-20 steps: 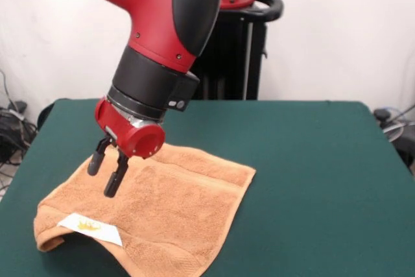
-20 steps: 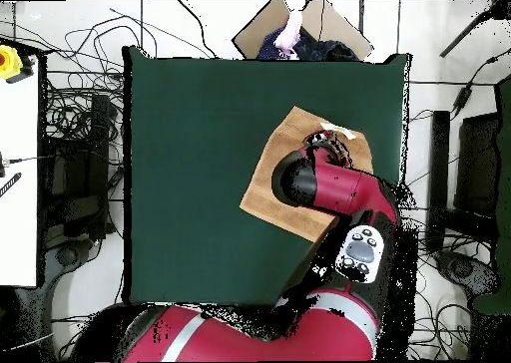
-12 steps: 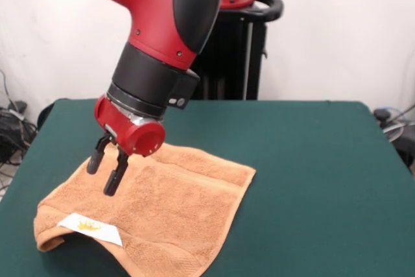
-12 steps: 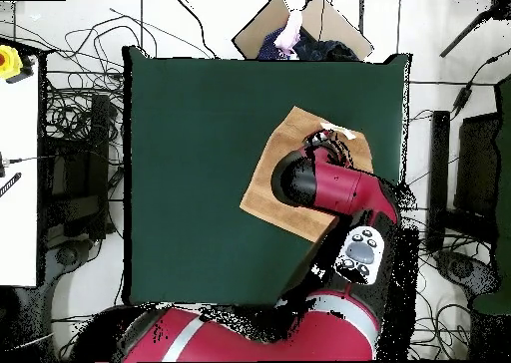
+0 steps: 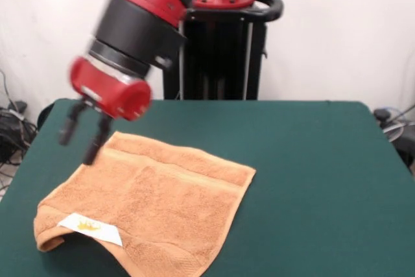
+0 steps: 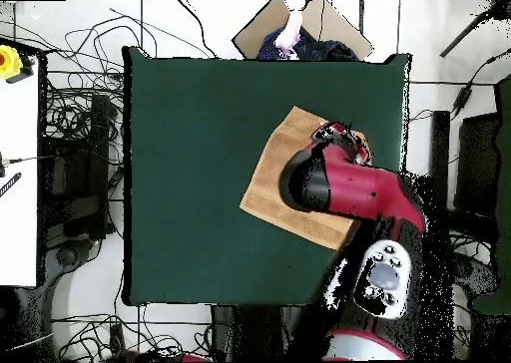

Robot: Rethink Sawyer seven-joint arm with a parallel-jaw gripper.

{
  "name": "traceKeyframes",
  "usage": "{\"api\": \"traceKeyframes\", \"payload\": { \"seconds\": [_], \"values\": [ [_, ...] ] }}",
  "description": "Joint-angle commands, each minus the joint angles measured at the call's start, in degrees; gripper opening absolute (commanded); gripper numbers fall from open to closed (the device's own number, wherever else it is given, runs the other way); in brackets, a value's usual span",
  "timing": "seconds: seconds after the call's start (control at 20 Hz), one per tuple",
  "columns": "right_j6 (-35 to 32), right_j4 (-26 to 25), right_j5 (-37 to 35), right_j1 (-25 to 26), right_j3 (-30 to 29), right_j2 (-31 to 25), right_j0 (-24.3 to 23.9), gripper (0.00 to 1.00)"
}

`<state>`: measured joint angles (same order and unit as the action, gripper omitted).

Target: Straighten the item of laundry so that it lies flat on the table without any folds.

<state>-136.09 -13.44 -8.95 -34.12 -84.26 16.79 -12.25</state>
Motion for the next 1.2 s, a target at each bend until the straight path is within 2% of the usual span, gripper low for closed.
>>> {"api": "traceKeyframes", "payload": {
  "seconds": [0.05, 0.1, 0.2, 0.3, 0.45, 0.6, 0.7, 0.9, 1.05, 1.2],
  "values": [
    [42.7, -9.2, -17.9, -17.0, -12.3, -30.2, -23.1, 1.0],
    [50.8, -8.7, -22.2, -18.9, -15.3, -36.6, -28.6, 1.0],
    [59.0, -8.1, -26.5, -21.9, -19.5, -40.7, -33.2, 1.0],
    [62.6, -7.6, -30.3, -23.6, -23.2, -41.2, -35.2, 1.0],
    [62.8, -7.6, -33.7, -22.4, -27.3, -40.3, -35.6, 1.0],
    [61.6, -7.1, -34.0, -17.7, -30.9, -39.2, -35.5, 1.0],
    [60.9, -6.3, -32.9, -15.7, -32.1, -37.3, -34.7, 1.0],
    [59.5, -7.6, -28.9, -16.1, -32.9, -32.2, -31.5, 1.0],
    [59.1, -8.7, -26.2, -15.4, -32.1, -30.8, -30.7, 1.0],
    [56.6, -9.4, -20.6, -13.4, -32.0, -29.6, -30.1, 1.0]
  ]
}}
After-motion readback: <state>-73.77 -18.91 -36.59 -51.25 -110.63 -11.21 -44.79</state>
